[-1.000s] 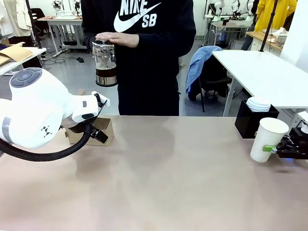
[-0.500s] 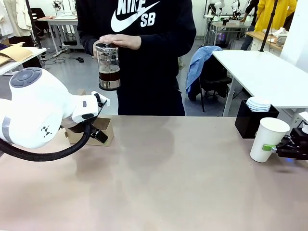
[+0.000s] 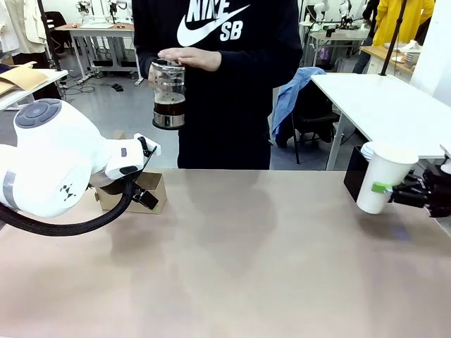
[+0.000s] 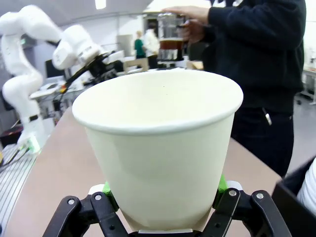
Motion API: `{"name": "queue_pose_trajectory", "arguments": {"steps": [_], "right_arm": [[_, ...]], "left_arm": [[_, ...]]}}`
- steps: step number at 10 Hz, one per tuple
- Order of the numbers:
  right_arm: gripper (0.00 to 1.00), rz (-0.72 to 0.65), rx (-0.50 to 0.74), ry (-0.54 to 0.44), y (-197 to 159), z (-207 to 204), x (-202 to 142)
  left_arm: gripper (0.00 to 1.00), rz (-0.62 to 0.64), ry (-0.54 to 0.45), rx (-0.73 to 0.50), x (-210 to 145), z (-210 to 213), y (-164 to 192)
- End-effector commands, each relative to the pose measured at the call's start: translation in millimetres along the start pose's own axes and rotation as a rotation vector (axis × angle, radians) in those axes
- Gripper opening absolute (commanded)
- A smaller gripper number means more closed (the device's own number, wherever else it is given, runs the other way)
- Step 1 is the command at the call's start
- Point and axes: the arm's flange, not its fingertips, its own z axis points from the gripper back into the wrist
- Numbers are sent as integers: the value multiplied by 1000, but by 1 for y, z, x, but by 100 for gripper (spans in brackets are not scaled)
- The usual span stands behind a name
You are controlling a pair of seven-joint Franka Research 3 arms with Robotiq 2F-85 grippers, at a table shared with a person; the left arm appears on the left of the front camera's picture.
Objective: Pour a drink into a cup and package it in a carrier.
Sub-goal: Pick up the 600 ml Paper Cup and place it in the middle top area of the table.
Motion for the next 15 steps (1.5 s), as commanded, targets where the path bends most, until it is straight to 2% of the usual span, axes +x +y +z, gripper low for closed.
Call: {"name": "queue_pose_trajectory", "arguments": {"steps": [1,4,6,8,11,14,15], "right_arm": [[81,-5,-138,23,35,-62,44],[81,38,-195,59,38,-170,66],[81,42,-211,41,21,-226,60],[81,71,-229,9,-8,-265,38],[81,26,-216,-26,-46,-281,-4],[81,22,-212,-26,-52,-273,-13],[81,40,-155,3,-52,-271,-13]], "left_arm": [[100,1,0,-1,0,0,0],[100,1,0,-1,0,0,0],[100,1,0,-1,0,0,0],[100,1,0,-1,0,0,0],[100,1,0,-1,0,0,0],[100,1,0,-1,0,0,0],[100,1,0,-1,0,0,0]]}}
